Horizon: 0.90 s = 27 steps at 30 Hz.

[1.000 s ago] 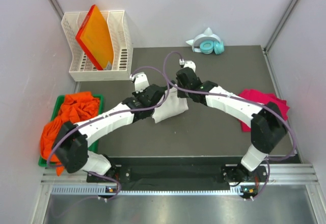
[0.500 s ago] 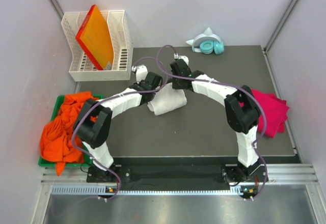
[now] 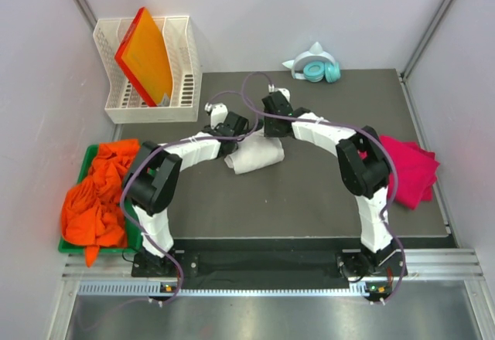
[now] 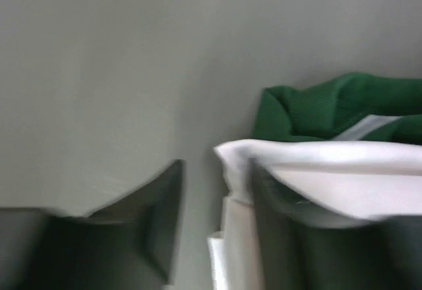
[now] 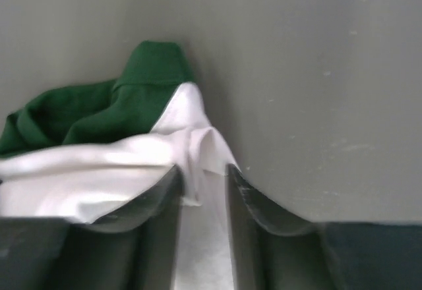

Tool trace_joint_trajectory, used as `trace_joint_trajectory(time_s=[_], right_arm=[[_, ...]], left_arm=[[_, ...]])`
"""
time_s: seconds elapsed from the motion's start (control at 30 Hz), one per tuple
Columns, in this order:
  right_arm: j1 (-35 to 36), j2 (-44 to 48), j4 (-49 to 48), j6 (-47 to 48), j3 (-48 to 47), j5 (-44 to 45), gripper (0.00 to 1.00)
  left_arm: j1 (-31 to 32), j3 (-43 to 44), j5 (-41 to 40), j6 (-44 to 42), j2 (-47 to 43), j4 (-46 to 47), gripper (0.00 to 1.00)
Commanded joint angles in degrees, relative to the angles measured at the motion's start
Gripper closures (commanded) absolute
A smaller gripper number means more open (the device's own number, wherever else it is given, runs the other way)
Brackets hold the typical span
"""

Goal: Fold and stack the t-shirts

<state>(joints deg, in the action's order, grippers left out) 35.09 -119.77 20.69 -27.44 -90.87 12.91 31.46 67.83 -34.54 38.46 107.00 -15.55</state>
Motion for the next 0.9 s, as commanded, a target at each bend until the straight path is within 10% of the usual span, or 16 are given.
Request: trace_joint_trajectory(time_s=[0.0,0.1,0.4,0.53,0.67,0.87], right_arm=[[-2.13,7.07,1.37,0.46,-3.16,4.58,0.56],[-1.70,11.02,1.90,0.37,-3.35,3.88,0.42],[2.17,21.49,-1.88,-2.08,8.93,0.28,0.44],[4.37,22.12,-5.91,-3.84,15.18,-2.62,0.70],[5.25,19.84,-8.90,-5.16,18.27,-5.61,0.92],[5.34,15.18,-10.14,-5.51,15.90,-7.10,0.99]], left_arm=[[-0.88,0.89,-2.10,-2.24,-5.30,0.26,0.29],[-0.88,1.77,-2.89,-2.42,-7.85,-0.97,0.07],[0.17,-1.82,3.33,-0.67,-17.52,-0.71,0.14],[1.76,-5.50,11.93,1.35,-20.16,2.80,0.36],[3.52,-9.64,18.35,2.58,-19.73,8.25,0.83],[3.96,-12.02,21.79,4.43,-16.30,11.33,1.00]])
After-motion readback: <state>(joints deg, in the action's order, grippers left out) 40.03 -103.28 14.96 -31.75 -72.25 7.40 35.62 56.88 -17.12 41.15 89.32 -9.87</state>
